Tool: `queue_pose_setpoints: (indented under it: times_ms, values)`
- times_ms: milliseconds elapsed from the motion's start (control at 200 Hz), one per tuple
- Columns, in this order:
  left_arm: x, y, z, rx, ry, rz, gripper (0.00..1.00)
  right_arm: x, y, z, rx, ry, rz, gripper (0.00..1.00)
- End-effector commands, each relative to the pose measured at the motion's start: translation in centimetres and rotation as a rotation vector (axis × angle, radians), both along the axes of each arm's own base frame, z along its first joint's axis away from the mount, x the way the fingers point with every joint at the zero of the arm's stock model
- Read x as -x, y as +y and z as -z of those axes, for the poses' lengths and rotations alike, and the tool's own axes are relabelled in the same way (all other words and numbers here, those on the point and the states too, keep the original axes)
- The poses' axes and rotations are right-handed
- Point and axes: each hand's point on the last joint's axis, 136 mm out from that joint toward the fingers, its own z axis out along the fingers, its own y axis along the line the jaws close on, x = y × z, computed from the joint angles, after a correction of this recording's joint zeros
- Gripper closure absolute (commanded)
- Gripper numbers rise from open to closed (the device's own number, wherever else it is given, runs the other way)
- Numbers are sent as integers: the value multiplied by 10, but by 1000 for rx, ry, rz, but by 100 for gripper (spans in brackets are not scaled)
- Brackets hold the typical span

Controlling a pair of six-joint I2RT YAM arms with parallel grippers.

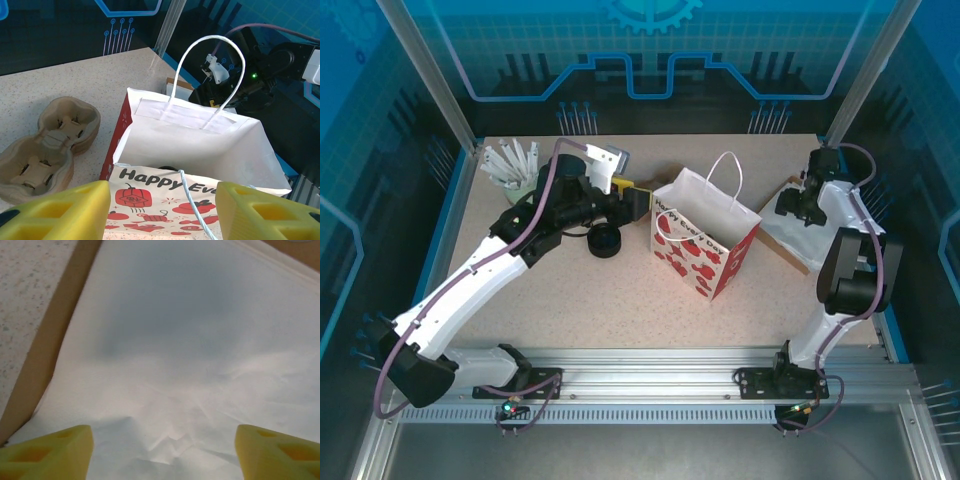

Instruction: Pack the takeout coffee

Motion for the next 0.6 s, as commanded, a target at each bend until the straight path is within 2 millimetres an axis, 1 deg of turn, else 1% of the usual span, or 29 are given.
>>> queue_pose_setpoints:
  times_ms: [0,170,250,315,410,530,595]
  values:
    - [-2,-1,3,11,2,7,41,7,-6,22,22,82,23,15]
    - [-4,0,6,5,6,0,40,2,-7,39,20,119,14,8]
    - [-5,0,8,4,11,-2,40,0,-3,47,9,131,4,8]
    - [-5,-1,10,4,18,-1,39,-3,1,50,3,133,-8,9]
    - [-4,-3,10,14,28,16,38,-5,6,52,-8,133,-20,14]
    - [-1,-6,8,31,36,40,37,-7,9,50,-21,120,-26,29]
    - [0,-6,8,32,35,42,37,-7,9,49,-23,116,-27,35]
